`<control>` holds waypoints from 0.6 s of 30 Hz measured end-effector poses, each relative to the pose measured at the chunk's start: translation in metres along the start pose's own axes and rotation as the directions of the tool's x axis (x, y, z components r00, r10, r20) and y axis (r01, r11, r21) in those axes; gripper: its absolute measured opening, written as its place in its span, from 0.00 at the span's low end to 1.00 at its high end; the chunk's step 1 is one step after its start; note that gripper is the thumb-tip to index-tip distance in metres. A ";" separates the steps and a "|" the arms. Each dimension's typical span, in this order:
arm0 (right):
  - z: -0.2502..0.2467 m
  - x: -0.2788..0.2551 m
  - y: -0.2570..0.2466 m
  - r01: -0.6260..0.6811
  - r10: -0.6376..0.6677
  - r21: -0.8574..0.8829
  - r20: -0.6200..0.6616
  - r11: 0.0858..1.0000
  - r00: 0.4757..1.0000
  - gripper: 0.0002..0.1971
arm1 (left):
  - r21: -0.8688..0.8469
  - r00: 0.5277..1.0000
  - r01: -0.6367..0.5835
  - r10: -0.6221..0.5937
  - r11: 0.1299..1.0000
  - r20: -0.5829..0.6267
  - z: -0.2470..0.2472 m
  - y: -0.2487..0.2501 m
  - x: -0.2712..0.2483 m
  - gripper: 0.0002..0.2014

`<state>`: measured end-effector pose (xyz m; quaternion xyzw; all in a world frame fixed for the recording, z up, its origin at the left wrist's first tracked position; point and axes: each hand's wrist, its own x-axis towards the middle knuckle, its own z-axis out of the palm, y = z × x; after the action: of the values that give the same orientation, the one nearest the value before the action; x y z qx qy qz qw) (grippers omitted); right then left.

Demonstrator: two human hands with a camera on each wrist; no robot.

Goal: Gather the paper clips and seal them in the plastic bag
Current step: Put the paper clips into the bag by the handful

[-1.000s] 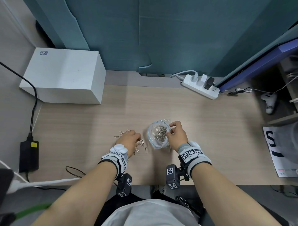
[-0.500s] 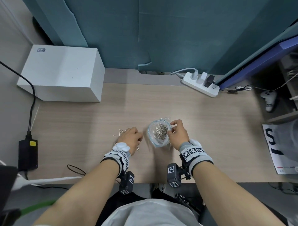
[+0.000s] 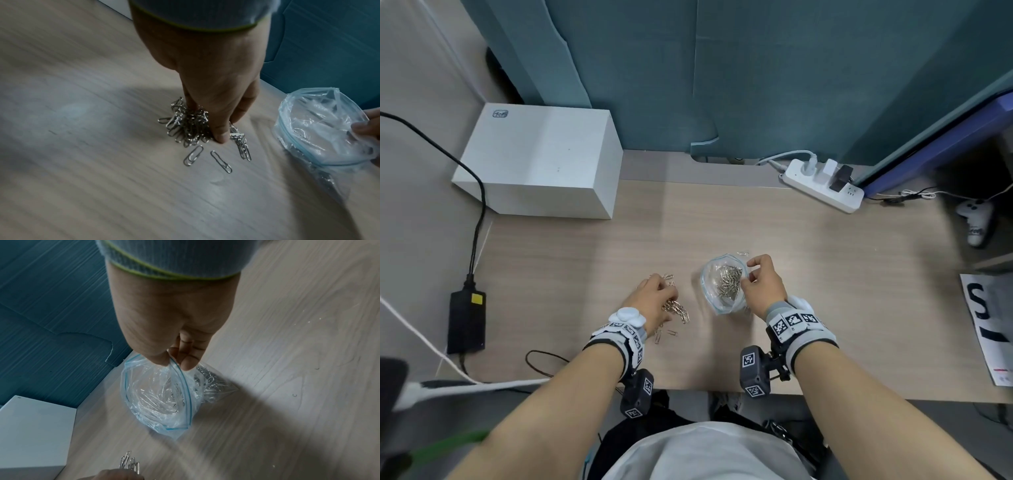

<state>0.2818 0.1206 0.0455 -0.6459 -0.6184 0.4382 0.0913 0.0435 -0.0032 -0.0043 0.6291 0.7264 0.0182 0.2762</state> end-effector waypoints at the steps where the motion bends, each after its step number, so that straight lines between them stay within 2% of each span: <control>1: 0.000 0.000 0.000 0.001 -0.001 -0.004 -0.002 1.000 1.000 0.13 | -0.016 1.000 0.007 -0.008 1.000 -0.017 0.003 0.000 0.002 0.17; 5: -0.001 -0.003 0.000 0.003 -0.003 -0.009 -0.003 1.000 1.000 0.13 | -0.046 0.999 0.027 -0.028 0.999 -0.030 0.010 -0.004 0.010 0.11; 11: 0.000 -0.004 -0.001 0.002 -0.002 -0.007 -0.009 1.000 1.000 0.13 | -0.127 0.990 0.117 -0.126 0.985 -0.058 0.006 -0.004 0.014 0.06; 14: 0.001 -0.005 -0.003 0.002 -0.003 -0.005 -0.012 1.000 1.000 0.13 | -0.219 0.983 0.149 -0.168 0.964 -0.069 0.001 0.002 0.015 0.07; 18: 0.002 -0.006 -0.005 0.002 -0.002 -0.014 -0.015 1.000 1.000 0.13 | -0.383 0.978 0.101 -0.161 0.918 -0.130 -0.015 0.027 0.019 0.06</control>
<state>0.2779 0.1158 0.0501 -0.6490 -0.6215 0.4291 0.0919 0.0599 0.0247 0.0114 0.5113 0.7698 0.1878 0.3328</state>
